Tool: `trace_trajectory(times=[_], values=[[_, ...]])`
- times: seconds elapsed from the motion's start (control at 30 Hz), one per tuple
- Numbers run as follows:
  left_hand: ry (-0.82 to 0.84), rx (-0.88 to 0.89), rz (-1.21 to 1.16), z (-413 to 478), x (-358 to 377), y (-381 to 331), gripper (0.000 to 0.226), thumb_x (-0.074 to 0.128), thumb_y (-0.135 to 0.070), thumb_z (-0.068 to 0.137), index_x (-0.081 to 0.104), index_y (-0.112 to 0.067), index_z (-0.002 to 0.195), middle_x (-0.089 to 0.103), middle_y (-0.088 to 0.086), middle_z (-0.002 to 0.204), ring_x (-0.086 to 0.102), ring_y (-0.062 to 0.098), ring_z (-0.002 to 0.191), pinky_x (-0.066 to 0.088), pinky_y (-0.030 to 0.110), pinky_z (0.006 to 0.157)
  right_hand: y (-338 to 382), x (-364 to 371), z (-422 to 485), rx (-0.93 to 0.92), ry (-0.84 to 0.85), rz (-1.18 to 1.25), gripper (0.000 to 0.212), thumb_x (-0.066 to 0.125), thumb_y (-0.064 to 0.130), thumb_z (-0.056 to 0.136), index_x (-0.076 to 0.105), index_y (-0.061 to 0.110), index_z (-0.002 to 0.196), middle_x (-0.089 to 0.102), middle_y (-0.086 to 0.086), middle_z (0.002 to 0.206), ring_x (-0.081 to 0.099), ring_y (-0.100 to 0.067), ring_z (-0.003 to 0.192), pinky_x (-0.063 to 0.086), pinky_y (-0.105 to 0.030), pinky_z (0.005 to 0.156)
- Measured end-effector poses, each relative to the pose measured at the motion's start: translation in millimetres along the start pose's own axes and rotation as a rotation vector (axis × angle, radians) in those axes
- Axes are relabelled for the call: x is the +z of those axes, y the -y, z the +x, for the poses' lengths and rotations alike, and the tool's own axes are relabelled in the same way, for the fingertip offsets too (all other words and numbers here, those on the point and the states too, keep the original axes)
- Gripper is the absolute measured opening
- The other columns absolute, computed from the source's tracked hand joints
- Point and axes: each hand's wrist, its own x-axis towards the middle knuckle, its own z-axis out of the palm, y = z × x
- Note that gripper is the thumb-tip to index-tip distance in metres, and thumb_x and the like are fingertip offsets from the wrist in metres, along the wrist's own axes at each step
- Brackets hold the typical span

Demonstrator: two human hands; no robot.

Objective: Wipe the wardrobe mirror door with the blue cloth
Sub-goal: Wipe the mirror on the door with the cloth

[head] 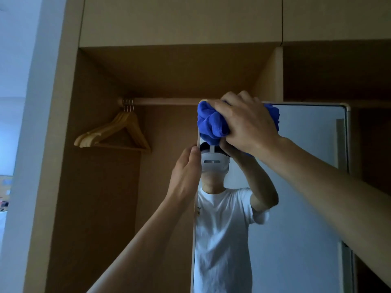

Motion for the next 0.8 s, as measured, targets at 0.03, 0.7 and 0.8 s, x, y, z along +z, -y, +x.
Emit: trace_trajectory(times=[0.03,0.7,0.8], values=[[0.004,-0.015,-0.035,-2,-1,0,0.038,0.042,-0.052,0.1,0.067,-0.027,0.115,0.068,0.003,0.111,0.063,0.027,0.11,0.045,0.059,0.109,2,1,-5,-0.005,0.01,0.003,0.063,0.069,0.025,0.081,0.048,0.025,0.141,0.057,-0.003,0.125,0.051,-0.031,0.107,0.044,-0.048,0.088],[-0.002,-0.122,-0.025,-61,-12,51,0.06,0.028,-0.067,0.092,0.07,-0.026,0.106,0.073,0.001,0.108,0.067,0.021,0.107,0.049,0.053,0.104,62,22,-109,0.04,0.042,-0.005,0.053,0.066,0.037,0.088,0.054,0.021,0.137,0.061,-0.003,0.117,0.054,-0.029,0.096,0.045,-0.043,0.08],[0.0,-0.151,-0.033,-71,-14,60,0.057,0.028,-0.067,0.093,0.069,-0.03,0.105,0.074,0.002,0.11,0.067,0.021,0.108,0.049,0.051,0.104,73,29,-129,0.043,0.049,0.001,0.055,0.069,0.035,0.087,0.053,0.019,0.138,0.061,-0.005,0.119,0.055,-0.03,0.097,0.045,-0.044,0.08]])
